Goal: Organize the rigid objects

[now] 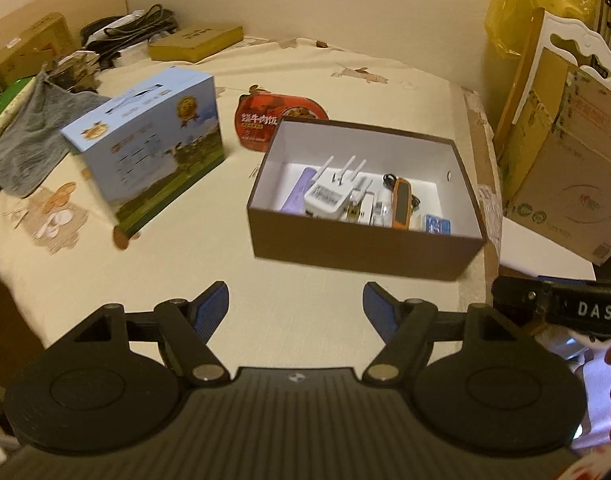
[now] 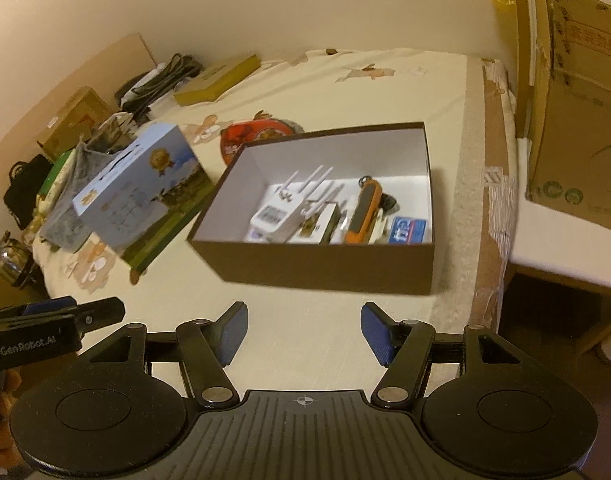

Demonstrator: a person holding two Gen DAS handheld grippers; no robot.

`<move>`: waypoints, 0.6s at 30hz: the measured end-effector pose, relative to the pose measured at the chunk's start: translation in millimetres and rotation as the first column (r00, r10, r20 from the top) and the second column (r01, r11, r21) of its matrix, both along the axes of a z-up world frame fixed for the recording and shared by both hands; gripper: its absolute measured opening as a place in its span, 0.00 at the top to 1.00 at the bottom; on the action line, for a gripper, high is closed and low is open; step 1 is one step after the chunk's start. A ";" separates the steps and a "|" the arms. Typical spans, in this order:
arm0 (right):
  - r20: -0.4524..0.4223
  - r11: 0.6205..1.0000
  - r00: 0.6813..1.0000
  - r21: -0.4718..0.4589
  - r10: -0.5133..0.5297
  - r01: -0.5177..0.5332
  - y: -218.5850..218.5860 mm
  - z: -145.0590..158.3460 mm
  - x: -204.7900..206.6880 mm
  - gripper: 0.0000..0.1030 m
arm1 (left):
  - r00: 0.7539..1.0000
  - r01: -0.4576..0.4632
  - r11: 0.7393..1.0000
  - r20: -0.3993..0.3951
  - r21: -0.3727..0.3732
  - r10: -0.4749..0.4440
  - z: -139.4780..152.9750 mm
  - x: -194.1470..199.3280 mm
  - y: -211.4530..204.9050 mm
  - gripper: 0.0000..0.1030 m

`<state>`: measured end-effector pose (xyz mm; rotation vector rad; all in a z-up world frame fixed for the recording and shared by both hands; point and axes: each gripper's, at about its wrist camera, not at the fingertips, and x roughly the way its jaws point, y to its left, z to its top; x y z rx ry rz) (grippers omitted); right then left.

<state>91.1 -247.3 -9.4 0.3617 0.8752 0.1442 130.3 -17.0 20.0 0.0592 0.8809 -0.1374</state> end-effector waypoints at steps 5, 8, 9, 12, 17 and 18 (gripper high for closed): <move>-0.002 0.999 0.999 -0.009 0.052 -0.052 15.2 10.4 -29.6 0.42 | 1.000 -0.014 1.000 -0.022 0.007 0.014 7.7 -40.7 7.9 0.32; 0.007 0.995 0.996 -0.031 0.092 -0.092 25.1 15.4 -45.9 0.42 | 0.999 -0.035 0.999 -0.024 0.003 0.035 11.1 -59.6 15.0 0.32; 0.013 0.994 0.995 -0.042 0.103 -0.102 28.3 17.3 -51.8 0.42 | 0.999 -0.035 0.999 -0.022 0.001 0.035 11.6 -64.4 16.7 0.32; 0.020 0.990 0.992 -0.066 0.124 -0.122 35.6 19.0 -66.7 0.42 | 0.999 -0.035 0.999 -0.011 0.003 0.035 15.9 -78.9 19.1 0.32; 0.024 0.987 0.989 -0.070 0.147 -0.145 41.5 19.8 -81.8 0.42 | 1.000 -0.024 1.000 0.002 -0.005 0.024 22.0 -99.8 19.5 0.32; 0.024 0.986 0.988 -0.071 0.150 -0.148 43.0 19.9 -84.5 0.42 | 1.000 -0.024 1.000 0.002 -0.003 0.024 21.9 -102.8 19.0 0.32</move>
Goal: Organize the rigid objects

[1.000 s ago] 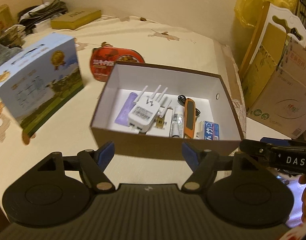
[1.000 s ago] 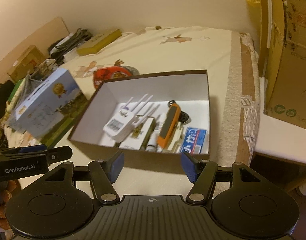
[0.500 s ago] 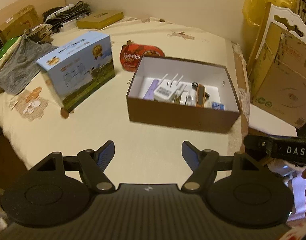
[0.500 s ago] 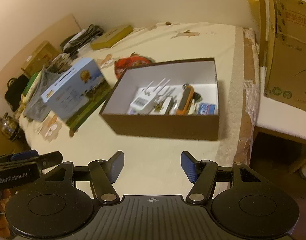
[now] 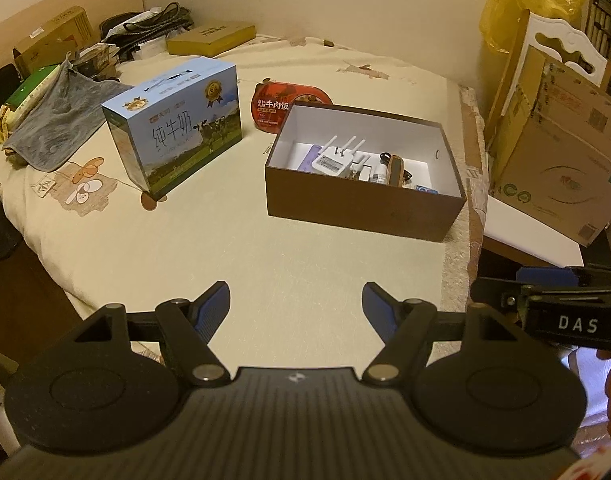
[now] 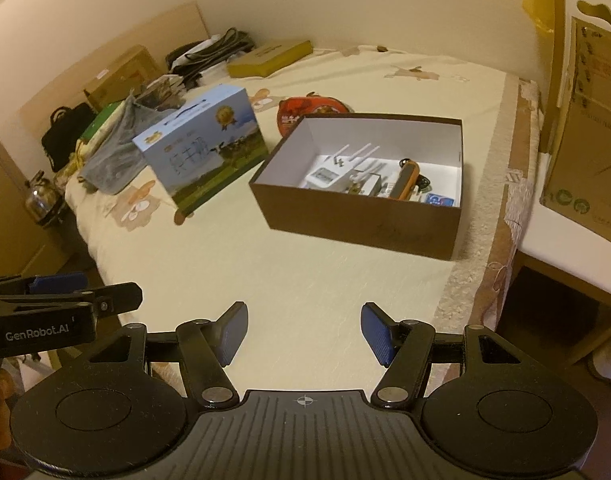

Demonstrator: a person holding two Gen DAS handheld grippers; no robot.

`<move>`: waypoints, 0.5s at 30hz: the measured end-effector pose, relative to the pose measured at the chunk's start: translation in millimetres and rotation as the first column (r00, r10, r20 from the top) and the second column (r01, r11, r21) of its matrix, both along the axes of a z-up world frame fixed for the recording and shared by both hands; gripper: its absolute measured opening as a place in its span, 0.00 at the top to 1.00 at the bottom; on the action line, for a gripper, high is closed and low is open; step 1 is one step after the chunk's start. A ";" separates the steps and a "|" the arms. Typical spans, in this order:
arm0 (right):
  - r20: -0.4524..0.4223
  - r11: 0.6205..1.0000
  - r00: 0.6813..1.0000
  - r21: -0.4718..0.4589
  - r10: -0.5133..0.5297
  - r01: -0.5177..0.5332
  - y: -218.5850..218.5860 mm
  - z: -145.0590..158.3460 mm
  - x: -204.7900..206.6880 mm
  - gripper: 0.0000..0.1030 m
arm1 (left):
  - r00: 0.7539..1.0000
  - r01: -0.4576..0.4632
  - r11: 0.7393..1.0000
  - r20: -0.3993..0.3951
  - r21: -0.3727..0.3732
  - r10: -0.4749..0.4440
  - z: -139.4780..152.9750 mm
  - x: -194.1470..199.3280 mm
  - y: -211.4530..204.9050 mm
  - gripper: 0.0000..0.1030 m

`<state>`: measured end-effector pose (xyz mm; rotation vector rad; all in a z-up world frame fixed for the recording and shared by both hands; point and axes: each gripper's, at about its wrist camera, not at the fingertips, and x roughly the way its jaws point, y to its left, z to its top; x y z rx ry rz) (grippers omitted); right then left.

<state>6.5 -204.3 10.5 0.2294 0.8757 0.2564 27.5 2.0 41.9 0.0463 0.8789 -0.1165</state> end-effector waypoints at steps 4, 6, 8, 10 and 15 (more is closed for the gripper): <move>0.003 1.000 1.000 -0.006 0.019 -0.019 3.2 0.5 -9.0 0.42 | 1.000 0.000 1.000 -0.003 0.001 0.000 -0.8 -11.9 0.9 0.32; 0.000 1.000 1.000 -0.015 0.023 -0.023 3.4 0.1 -12.1 0.42 | 1.000 -0.001 1.000 -0.004 0.002 0.001 -1.4 -16.0 1.9 0.32; 0.001 1.000 1.000 -0.012 0.028 -0.027 3.8 -0.4 -15.8 0.42 | 1.000 0.003 1.000 0.000 0.004 -0.003 -1.2 -20.0 1.5 0.32; 0.000 0.999 1.000 -0.012 0.030 -0.030 4.1 -0.3 -18.5 0.42 | 1.000 0.008 1.000 0.001 0.006 -0.008 -1.2 -22.6 0.8 0.32; 0.005 0.999 0.999 -0.012 0.033 -0.033 4.2 1.0 -22.8 0.42 | 1.000 0.019 1.000 0.003 0.008 -0.019 -1.2 -27.4 -1.5 0.32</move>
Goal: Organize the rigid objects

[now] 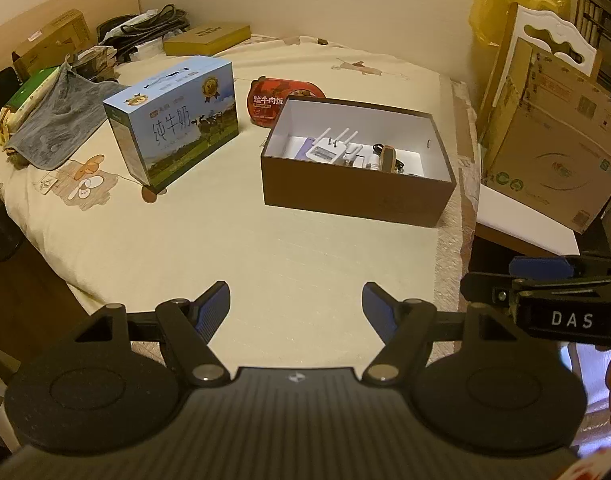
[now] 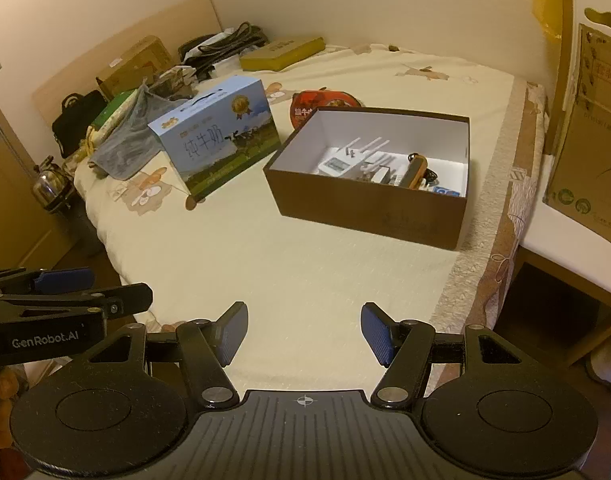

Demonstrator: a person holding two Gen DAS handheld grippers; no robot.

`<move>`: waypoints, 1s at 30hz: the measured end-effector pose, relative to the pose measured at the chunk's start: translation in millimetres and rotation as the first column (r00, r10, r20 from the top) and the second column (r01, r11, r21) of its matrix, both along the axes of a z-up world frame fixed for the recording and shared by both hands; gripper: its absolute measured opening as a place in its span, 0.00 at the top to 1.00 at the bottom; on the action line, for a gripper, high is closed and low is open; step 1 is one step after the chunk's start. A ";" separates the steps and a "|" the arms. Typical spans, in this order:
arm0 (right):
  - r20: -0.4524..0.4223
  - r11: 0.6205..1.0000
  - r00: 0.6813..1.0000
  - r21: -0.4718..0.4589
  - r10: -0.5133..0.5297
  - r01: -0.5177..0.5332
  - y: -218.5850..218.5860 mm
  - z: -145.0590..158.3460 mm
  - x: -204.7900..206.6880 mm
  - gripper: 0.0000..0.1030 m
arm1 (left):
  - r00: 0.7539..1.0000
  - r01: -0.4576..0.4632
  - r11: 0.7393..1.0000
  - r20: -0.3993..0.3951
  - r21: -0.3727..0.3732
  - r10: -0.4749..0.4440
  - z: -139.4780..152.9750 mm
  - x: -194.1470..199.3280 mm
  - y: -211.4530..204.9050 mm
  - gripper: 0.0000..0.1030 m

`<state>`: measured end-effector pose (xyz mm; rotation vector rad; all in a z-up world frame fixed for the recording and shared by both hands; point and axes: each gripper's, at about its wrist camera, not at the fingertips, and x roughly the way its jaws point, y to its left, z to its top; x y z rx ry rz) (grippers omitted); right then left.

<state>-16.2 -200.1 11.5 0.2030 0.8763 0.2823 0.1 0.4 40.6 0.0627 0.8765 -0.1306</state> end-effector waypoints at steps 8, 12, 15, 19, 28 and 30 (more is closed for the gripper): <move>-0.003 1.000 1.000 0.000 0.006 -0.006 -0.3 0.0 -2.3 0.42 | 1.000 0.005 1.000 -0.005 0.006 -0.005 -2.5 -4.1 -2.7 0.32; -0.005 1.000 1.000 0.000 0.008 -0.008 0.3 -0.4 -3.1 0.42 | 1.000 0.006 1.000 -0.011 0.010 -0.006 -4.1 -3.8 -2.6 0.32; -0.007 1.000 1.000 0.001 0.008 -0.008 0.7 -0.8 -2.3 0.42 | 1.000 0.006 1.000 -0.014 0.011 -0.006 -4.9 -3.3 -2.1 0.32; -0.012 1.000 1.000 0.002 0.012 -0.012 0.3 -2.7 -0.2 0.42 | 1.000 0.006 1.000 -0.019 0.014 -0.006 -7.2 -2.3 -2.1 0.32; -0.016 1.000 1.000 0.003 0.013 -0.013 0.0 -4.5 0.6 0.42 | 1.000 0.005 1.000 -0.024 0.019 -0.005 -9.8 0.6 -1.5 0.32; -0.016 1.000 1.000 0.003 0.013 -0.013 -0.1 -4.6 0.8 0.42 | 1.000 0.006 1.000 -0.024 0.019 -0.006 -9.9 0.6 -1.0 0.32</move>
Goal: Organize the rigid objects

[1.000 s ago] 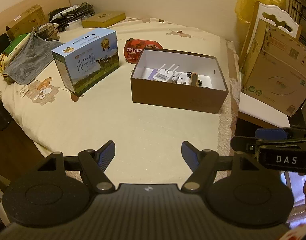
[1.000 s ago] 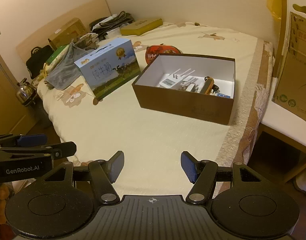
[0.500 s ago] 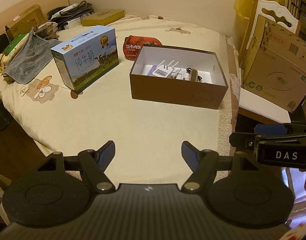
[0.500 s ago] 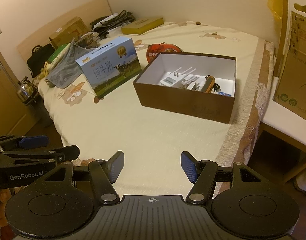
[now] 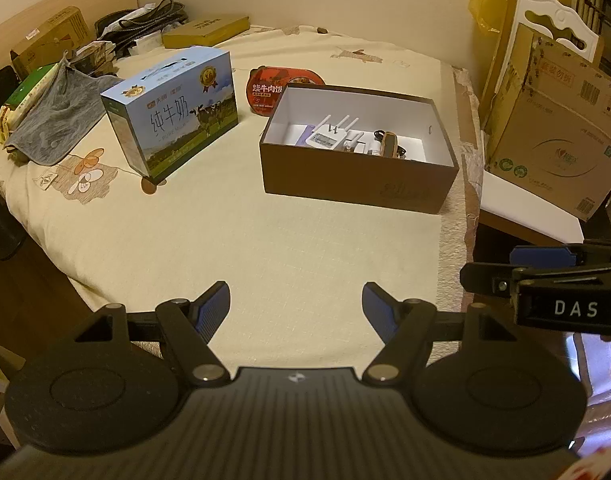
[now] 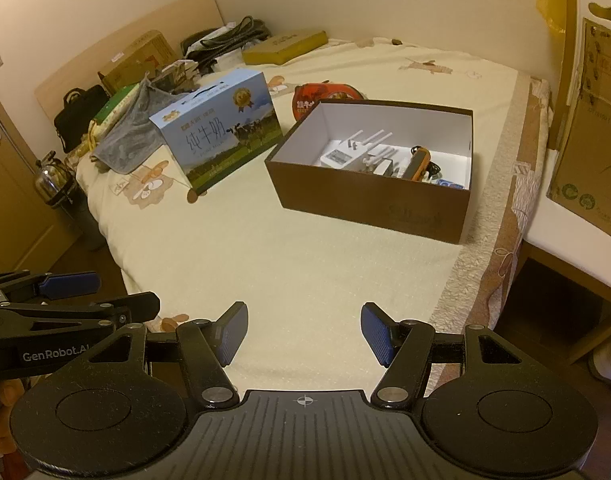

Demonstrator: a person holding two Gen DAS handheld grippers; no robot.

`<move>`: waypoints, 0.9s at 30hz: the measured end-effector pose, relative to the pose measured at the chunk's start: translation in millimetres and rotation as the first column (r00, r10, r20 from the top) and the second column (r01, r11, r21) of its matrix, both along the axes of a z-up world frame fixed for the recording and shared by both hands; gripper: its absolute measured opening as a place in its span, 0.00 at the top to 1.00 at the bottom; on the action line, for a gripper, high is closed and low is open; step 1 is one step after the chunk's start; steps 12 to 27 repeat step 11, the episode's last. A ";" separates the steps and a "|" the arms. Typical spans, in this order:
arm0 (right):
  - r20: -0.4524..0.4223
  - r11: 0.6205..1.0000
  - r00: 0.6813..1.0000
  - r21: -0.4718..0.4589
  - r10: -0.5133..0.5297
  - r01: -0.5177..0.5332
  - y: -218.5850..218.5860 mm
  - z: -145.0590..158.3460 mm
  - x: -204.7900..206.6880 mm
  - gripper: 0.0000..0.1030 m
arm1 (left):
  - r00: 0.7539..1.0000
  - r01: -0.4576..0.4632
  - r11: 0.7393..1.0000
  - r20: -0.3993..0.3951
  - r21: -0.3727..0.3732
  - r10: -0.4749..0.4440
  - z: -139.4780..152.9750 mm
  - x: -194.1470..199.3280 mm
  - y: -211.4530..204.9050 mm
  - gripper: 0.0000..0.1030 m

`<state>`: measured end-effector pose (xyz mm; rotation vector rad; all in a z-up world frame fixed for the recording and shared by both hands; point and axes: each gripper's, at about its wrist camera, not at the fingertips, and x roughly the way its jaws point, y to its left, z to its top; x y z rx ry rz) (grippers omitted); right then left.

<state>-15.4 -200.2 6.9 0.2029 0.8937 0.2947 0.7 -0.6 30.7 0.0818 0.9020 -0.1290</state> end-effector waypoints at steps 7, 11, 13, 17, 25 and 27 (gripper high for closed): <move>-0.001 1.000 1.000 0.001 0.000 0.000 0.0 -1.3 0.2 0.42 | 1.000 0.001 1.000 0.001 -0.002 -0.001 -1.2 0.3 -0.2 0.32; 0.001 1.000 1.000 0.002 -0.002 0.002 -0.3 -2.5 0.5 0.42 | 1.000 -0.001 1.000 0.000 0.006 0.001 -2.8 0.5 -0.1 0.32; 0.001 1.000 1.000 0.002 -0.002 0.002 -0.3 -2.5 0.5 0.42 | 1.000 -0.001 1.000 0.000 0.006 0.001 -2.8 0.5 -0.1 0.32; 0.001 1.000 1.000 0.002 -0.002 0.002 -0.3 -2.5 0.5 0.42 | 1.000 -0.001 1.000 0.000 0.006 0.001 -2.8 0.5 -0.1 0.32; 0.001 1.000 1.000 0.002 -0.002 0.002 -0.3 -2.5 0.5 0.42 | 1.000 -0.001 1.000 0.000 0.006 0.001 -2.8 0.5 -0.1 0.32; 0.001 1.000 1.000 0.002 -0.002 0.002 -0.3 -2.5 0.5 0.42 | 1.000 -0.001 1.000 0.000 0.006 0.001 -2.8 0.5 -0.1 0.32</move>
